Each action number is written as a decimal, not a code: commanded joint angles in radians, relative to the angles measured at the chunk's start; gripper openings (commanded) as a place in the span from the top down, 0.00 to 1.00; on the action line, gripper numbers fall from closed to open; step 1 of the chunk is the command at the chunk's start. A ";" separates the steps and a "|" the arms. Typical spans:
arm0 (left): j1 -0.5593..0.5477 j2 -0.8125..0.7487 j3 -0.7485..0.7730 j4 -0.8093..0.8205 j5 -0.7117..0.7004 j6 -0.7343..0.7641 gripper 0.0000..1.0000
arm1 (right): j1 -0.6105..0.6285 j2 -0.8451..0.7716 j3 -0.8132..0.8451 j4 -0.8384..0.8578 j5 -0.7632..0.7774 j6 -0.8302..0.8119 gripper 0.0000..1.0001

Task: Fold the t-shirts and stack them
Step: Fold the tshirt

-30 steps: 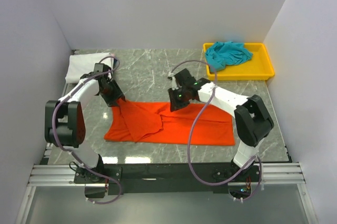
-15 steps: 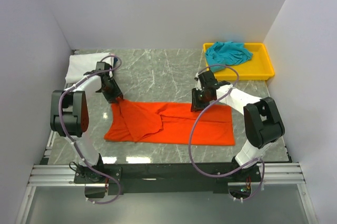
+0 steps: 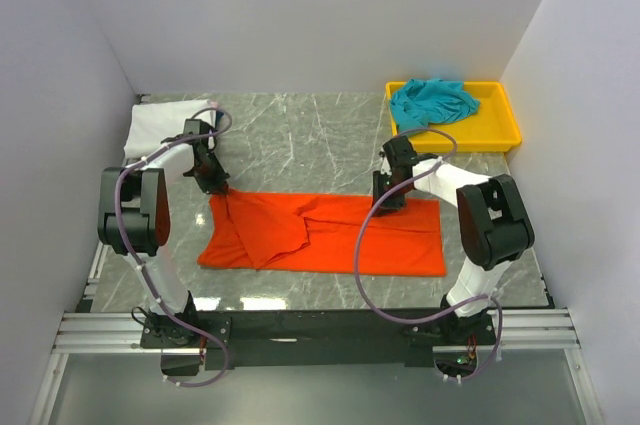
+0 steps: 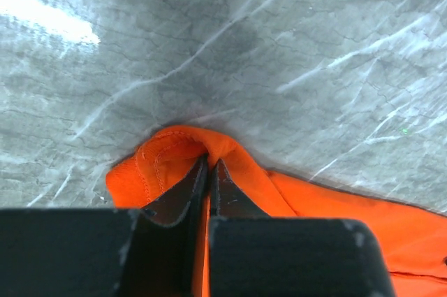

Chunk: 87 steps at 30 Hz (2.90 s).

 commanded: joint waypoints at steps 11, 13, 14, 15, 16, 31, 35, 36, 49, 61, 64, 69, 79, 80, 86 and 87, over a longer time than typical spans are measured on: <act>0.012 -0.038 -0.042 0.012 -0.074 -0.004 0.95 | -0.049 0.087 0.056 -0.080 0.027 0.005 0.69; 0.012 -0.033 -0.023 -0.003 -0.080 -0.001 0.93 | -0.050 0.094 0.063 -0.091 0.024 0.001 0.69; 0.012 -0.031 -0.008 -0.010 -0.081 0.001 0.92 | -0.049 0.096 0.068 -0.092 0.024 -0.001 0.69; 0.012 -0.030 0.000 -0.026 -0.080 0.002 0.91 | -0.050 0.096 0.069 -0.097 0.024 -0.002 0.69; 0.012 -0.031 0.009 -0.032 -0.109 0.004 0.89 | -0.052 0.093 0.072 -0.100 0.023 -0.005 0.69; -0.112 -0.127 0.204 -0.147 -0.022 -0.065 0.55 | -0.053 0.030 0.215 -0.218 -0.028 -0.068 0.69; -0.198 -0.128 0.124 -0.123 0.084 -0.103 0.56 | -0.052 0.068 0.214 -0.207 -0.051 -0.073 0.69; -0.225 -0.122 0.106 -0.112 0.118 -0.113 0.56 | -0.052 0.076 0.212 -0.200 -0.058 -0.071 0.69; -0.252 0.076 0.035 -0.041 0.294 -0.078 0.66 | -0.052 0.128 0.180 -0.192 -0.080 -0.044 0.69; -0.248 0.352 0.363 -0.168 0.138 0.039 0.66 | -0.050 0.117 0.108 -0.232 -0.043 0.037 0.69; -0.247 0.447 0.530 -0.217 0.115 0.065 0.65 | -0.047 0.108 0.083 -0.227 -0.046 0.057 0.69; -0.247 0.580 0.711 -0.259 0.104 0.104 0.66 | -0.027 0.091 0.043 -0.213 -0.063 0.103 0.69; -0.247 0.697 0.897 -0.179 0.199 0.176 0.65 | 0.124 0.056 0.000 -0.201 -0.042 0.221 0.69; -0.247 0.700 0.908 -0.176 0.208 0.182 0.64 | 0.131 0.053 0.003 -0.209 -0.034 0.228 0.69; -0.255 0.653 0.952 -0.132 0.287 0.208 0.58 | 0.135 0.018 0.114 -0.296 0.108 0.209 0.68; -0.255 0.628 0.955 -0.127 0.294 0.208 0.58 | 0.132 0.022 0.135 -0.308 0.125 0.205 0.68</act>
